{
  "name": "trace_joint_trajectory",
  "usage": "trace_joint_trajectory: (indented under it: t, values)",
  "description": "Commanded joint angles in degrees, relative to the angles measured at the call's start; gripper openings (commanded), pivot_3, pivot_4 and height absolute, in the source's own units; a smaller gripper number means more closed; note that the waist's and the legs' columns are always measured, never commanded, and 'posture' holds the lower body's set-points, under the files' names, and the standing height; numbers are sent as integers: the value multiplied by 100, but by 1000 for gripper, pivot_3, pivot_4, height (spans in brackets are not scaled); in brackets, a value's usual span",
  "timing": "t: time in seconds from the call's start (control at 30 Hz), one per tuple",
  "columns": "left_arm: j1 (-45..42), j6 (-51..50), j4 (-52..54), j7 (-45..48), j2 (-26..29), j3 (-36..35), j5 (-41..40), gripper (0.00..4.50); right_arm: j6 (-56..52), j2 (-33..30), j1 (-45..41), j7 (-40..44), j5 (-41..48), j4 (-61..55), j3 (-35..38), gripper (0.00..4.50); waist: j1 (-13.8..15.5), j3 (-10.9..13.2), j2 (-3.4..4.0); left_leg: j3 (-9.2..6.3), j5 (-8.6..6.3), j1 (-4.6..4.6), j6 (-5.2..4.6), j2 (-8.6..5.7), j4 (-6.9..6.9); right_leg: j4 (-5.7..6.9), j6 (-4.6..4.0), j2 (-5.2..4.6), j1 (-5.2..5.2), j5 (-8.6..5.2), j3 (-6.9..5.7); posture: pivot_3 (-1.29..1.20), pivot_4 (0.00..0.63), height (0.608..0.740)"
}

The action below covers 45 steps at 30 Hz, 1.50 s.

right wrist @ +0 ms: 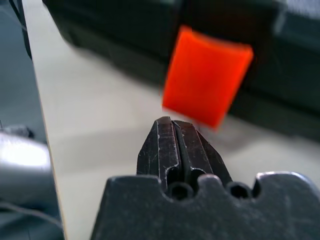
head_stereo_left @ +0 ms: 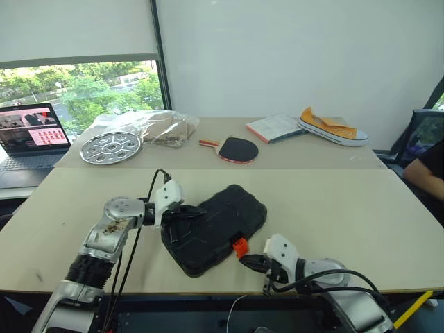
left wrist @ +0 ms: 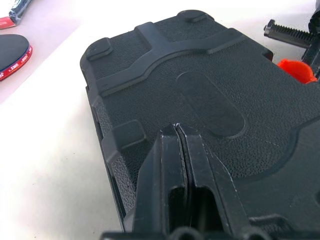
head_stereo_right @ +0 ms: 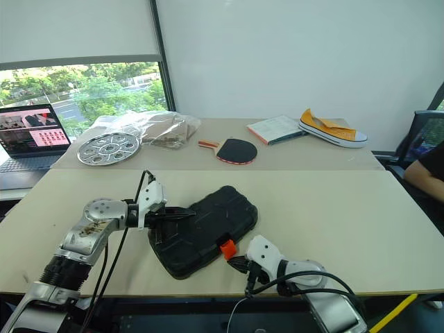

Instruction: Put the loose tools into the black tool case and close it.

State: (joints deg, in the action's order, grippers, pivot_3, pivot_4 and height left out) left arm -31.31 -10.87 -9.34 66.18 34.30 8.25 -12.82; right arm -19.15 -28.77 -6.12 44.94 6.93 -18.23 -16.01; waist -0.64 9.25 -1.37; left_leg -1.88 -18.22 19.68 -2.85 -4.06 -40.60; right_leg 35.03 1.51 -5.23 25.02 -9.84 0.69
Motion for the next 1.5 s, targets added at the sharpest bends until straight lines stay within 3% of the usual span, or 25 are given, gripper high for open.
trace_joint_trajectory:
  t: [0.03,0.3,0.6,1.17,1.5]
  values:
    - [167,-136,-136,0,3,220,198,65,175,63,-128,-47,9,-71,46,42,2,-2,4,0,2,0,4,0,0,0,0,0,0,0,0,0,150,740]
    - [137,-315,-56,-42,-13,259,193,65,-58,125,-523,-26,122,-227,113,42,-2,-4,7,-1,4,0,7,1,0,0,0,2,1,0,0,0,150,740]
    - [147,-480,50,-41,32,263,144,65,129,-13,-362,180,337,-392,310,42,-21,-4,7,-1,5,3,9,2,12,-2,-1,4,10,0,3,0,150,740]
    - [227,-6,-525,67,-45,415,316,65,403,172,-381,138,469,-356,470,42,-35,-4,7,5,7,-39,12,3,47,-5,0,4,-11,-1,10,0,150,740]
    - [278,121,-620,108,-30,440,347,65,52,-253,-183,302,380,-387,373,42,-17,-13,22,5,7,-46,12,4,56,-10,1,2,-20,-3,8,0,150,740]
